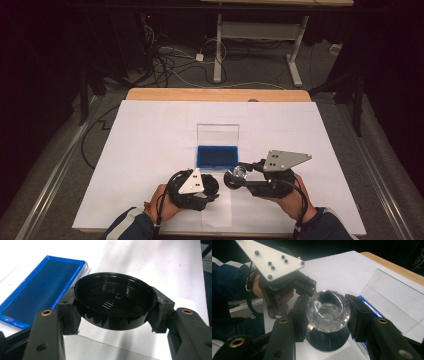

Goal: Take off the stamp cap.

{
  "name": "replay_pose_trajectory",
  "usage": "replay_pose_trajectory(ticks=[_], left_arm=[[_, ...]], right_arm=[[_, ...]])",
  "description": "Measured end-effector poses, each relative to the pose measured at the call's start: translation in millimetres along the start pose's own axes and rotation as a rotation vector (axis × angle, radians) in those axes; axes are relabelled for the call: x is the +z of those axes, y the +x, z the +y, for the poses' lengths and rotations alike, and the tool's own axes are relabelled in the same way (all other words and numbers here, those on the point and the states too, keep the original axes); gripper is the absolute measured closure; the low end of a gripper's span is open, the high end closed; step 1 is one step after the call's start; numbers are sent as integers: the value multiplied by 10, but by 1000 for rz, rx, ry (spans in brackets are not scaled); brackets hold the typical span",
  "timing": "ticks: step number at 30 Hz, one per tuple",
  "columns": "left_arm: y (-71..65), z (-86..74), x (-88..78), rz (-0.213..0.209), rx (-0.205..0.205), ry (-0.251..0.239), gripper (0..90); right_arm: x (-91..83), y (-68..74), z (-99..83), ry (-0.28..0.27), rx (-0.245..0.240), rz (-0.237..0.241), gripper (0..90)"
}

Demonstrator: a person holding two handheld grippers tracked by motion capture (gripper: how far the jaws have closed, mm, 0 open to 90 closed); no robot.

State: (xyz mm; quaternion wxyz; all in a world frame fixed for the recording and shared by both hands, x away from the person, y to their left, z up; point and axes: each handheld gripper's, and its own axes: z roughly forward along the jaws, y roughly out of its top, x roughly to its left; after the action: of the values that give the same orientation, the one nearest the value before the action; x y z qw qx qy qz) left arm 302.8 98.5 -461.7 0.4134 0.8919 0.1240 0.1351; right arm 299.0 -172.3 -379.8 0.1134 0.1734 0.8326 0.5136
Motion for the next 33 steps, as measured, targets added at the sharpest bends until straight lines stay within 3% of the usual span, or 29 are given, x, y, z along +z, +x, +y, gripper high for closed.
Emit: replay_pose_trajectory(ticks=[7,22,33], left_arm=[[32,-50,-100,17,-11,-19,363],[153,-168,-394,108,-40,-40,363],[179,-230,-497,135,-56,-53,362]], right_arm=[[-93,-12,-15,20,-6,-24,569],[-257,-73,-85,53,-18,-72,569],[-329,-108,-128,60,-10,-96,568]])
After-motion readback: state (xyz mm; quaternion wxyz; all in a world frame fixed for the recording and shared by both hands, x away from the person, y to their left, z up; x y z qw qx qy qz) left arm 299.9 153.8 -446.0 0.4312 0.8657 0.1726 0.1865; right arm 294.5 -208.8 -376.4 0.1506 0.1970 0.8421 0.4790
